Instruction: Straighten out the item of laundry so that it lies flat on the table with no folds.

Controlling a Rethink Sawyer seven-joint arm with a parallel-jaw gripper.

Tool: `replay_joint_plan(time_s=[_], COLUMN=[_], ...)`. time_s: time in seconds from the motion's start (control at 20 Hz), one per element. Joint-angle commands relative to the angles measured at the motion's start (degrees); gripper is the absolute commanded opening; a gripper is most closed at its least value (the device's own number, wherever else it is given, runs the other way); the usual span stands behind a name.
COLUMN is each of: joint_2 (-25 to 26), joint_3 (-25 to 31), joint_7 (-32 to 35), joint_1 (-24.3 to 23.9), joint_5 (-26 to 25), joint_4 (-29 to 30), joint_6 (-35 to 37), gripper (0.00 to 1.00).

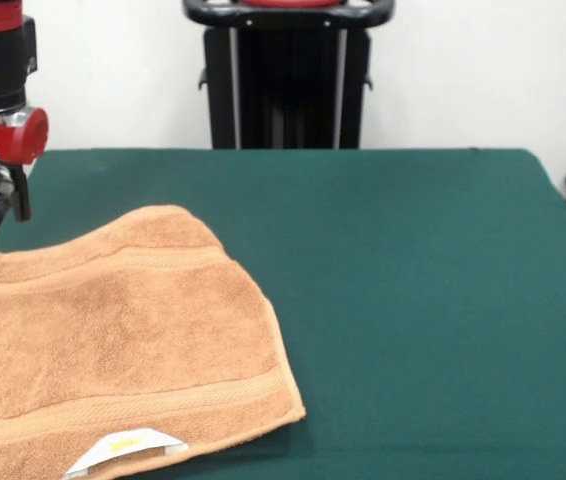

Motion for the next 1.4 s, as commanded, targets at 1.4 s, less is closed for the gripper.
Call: replay_joint_plan(time_s=[1.4], joint_2=[-1.3], joint_3=[2.4], joint_7=[5.5], joint_1=[10.6], joint_5=[0.1], joint_4=[8.2], joint_6=[-2.2], gripper=[1.0])
